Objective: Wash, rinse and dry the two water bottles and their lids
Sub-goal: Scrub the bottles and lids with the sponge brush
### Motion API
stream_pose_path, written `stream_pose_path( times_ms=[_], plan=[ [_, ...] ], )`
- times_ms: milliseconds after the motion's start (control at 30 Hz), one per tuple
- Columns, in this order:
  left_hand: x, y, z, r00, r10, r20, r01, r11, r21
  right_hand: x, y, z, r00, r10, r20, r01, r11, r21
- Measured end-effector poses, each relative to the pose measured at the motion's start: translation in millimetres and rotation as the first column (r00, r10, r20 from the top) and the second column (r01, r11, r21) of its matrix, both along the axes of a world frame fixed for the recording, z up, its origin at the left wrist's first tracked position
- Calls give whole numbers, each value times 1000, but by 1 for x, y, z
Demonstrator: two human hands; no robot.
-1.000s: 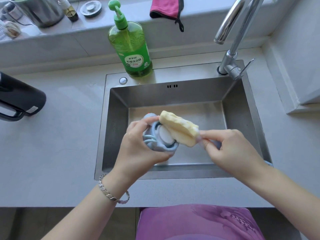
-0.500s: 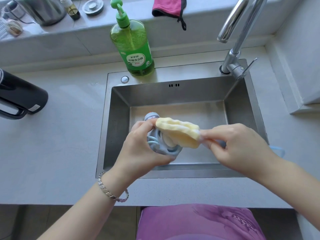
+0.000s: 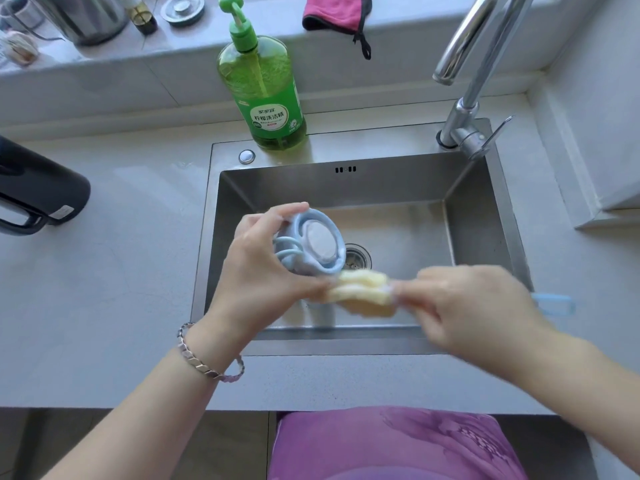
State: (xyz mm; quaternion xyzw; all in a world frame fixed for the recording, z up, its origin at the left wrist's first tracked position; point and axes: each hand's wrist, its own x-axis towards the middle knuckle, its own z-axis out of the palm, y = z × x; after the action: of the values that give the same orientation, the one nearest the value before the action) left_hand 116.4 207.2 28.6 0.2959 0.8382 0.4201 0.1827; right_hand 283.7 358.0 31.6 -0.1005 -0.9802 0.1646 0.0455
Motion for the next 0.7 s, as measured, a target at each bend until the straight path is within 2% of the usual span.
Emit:
stream_pose_path(
  times_ms=[100, 267, 400, 533, 700],
  plan=[
    [-4, -5, -2, 1000, 28, -11, -28, 999, -23, -6, 23, 4, 967, -199, 159, 187, 979, 86],
    [1, -9, -5, 999, 4, 35, -1, 997, -81, -1, 16, -6, 970, -240, -27, 240, 971, 0],
    [8, -8, -8, 1000, -5, 31, 8, 994, -108, -2, 9, -10, 977, -205, -66, 203, 979, -33],
    [10, -7, -9, 999, 42, 16, -40, 991, -129, 3, -3, -5, 987, -114, -114, 123, 990, 70],
    [17, -6, -11, 996, 0, -92, -16, 985, -174, 9, -8, 3, 983, -69, -171, 89, 990, 112]
  ],
)
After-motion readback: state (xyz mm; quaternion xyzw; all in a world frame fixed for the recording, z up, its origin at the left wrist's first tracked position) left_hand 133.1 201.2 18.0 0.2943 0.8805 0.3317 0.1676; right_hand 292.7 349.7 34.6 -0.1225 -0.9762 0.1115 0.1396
